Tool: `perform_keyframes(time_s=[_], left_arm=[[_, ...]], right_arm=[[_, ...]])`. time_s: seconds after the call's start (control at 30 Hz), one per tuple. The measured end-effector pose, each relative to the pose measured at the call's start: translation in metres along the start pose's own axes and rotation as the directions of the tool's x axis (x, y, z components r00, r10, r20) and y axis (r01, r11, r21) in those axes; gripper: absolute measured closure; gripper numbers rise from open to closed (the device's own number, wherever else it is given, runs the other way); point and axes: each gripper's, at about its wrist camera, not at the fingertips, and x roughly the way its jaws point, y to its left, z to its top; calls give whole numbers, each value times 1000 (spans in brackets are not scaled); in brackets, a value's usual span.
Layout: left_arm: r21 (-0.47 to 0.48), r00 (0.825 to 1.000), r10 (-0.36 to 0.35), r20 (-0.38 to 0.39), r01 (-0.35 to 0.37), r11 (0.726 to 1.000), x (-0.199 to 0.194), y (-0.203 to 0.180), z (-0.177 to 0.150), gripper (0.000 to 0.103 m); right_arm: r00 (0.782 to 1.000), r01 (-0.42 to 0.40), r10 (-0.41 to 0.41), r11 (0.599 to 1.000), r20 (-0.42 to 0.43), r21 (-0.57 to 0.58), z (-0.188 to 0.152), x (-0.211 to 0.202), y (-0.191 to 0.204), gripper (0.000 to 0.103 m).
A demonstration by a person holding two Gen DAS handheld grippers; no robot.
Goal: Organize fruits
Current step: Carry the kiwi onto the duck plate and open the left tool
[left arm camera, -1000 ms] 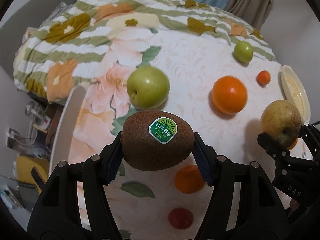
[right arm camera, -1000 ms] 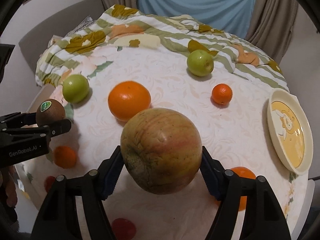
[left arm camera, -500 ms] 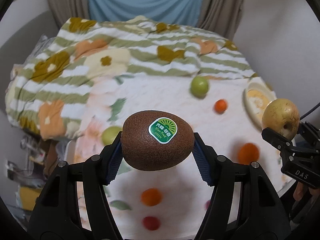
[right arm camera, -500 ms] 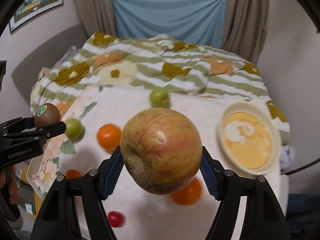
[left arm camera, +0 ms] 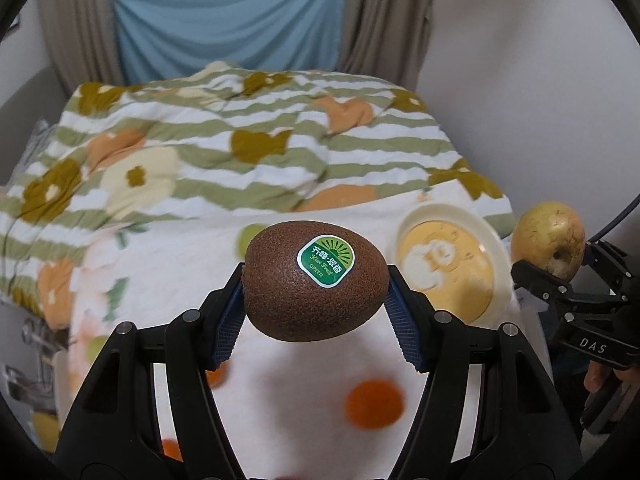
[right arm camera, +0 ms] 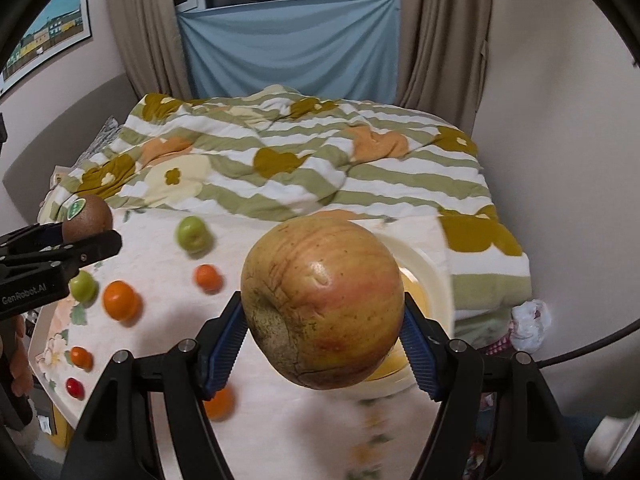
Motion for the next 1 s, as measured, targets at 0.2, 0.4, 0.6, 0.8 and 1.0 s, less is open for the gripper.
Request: perform_keyframes(time_s=[0.2, 0.4, 0.6, 0.8, 1.0], left_arm=[[12, 998, -39, -38, 40, 999, 46, -56, 21, 31], [36, 993, -69, -95, 72, 997, 94, -92, 34, 31], [113, 980, -122, -156, 140, 984, 143, -118, 38, 31], [213, 965, -148, -215, 195, 957, 176, -147, 34, 31], [306, 963, -125, -237, 196, 932, 189, -159, 27, 31]], right_arm=[[1000, -13, 13, 1000, -22, 16, 5, 22, -48, 35], [999, -17, 19, 999, -47, 37, 5, 44, -82, 35], [997, 7, -1, 997, -75, 80, 2, 59, -105, 35], [995, 37, -23, 988, -96, 150, -5, 63, -123, 35], [993, 68, -47, 978, -109, 195, -10, 63, -129, 35]])
